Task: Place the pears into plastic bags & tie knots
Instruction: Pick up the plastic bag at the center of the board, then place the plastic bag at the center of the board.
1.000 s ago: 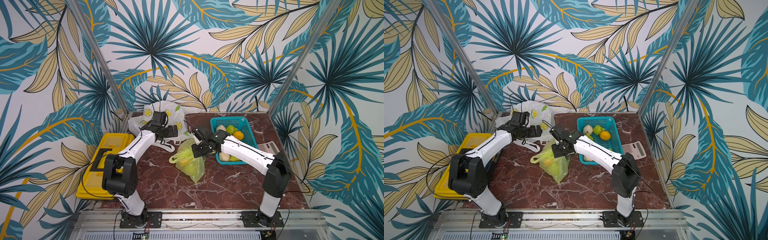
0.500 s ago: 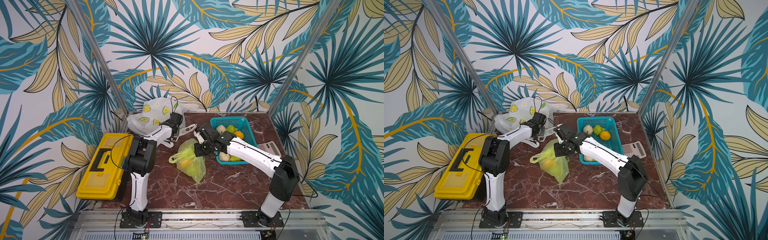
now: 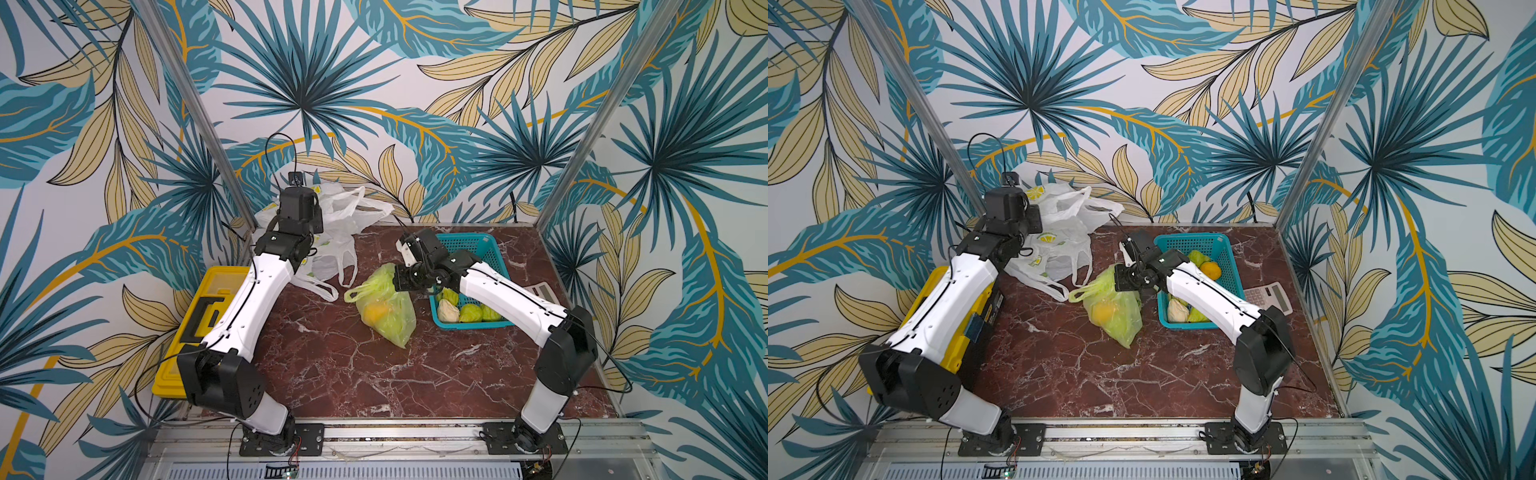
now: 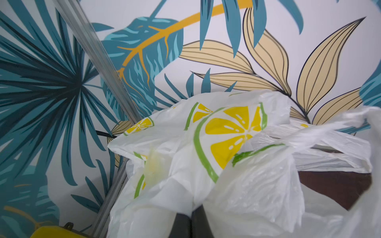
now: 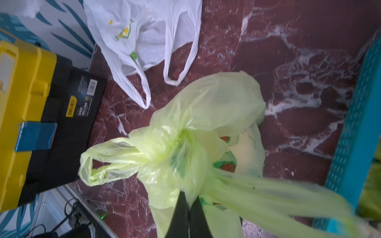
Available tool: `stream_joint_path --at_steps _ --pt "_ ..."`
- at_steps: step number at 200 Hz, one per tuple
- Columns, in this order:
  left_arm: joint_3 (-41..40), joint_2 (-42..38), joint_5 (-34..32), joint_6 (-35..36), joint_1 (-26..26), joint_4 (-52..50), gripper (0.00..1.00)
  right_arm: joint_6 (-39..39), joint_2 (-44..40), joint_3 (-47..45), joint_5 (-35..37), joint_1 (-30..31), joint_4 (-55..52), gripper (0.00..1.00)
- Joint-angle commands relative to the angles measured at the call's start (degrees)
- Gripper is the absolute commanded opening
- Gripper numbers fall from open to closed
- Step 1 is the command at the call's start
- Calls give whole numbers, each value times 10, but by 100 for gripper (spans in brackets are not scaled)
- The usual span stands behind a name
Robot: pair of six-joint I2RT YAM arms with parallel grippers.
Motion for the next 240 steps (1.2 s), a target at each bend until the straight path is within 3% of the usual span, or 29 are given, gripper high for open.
stream_joint_path --at_steps 1,38,71,89,109,167,200,240 --pt "6 -17 30 5 3 -25 0 -13 29 69 29 -24 12 0" --pt "10 -52 52 -7 3 -34 0 -21 71 83 73 -28 49 0" --pt "8 -64 98 -33 3 -36 0 -20 142 79 23 -33 98 1" --pt "11 -65 117 -46 4 -41 0 2 162 93 6 -40 95 11" --pt "9 -68 145 -64 4 -43 0 10 158 103 -19 -41 80 37" --pt "29 -69 279 -103 4 -68 0 -35 -36 -7 -46 -46 51 68" --pt "45 -64 365 -124 4 -90 0 1 -136 -95 -98 -90 90 72" --pt "51 -70 443 -151 5 -118 0 -8 -186 -132 -64 -123 108 81"
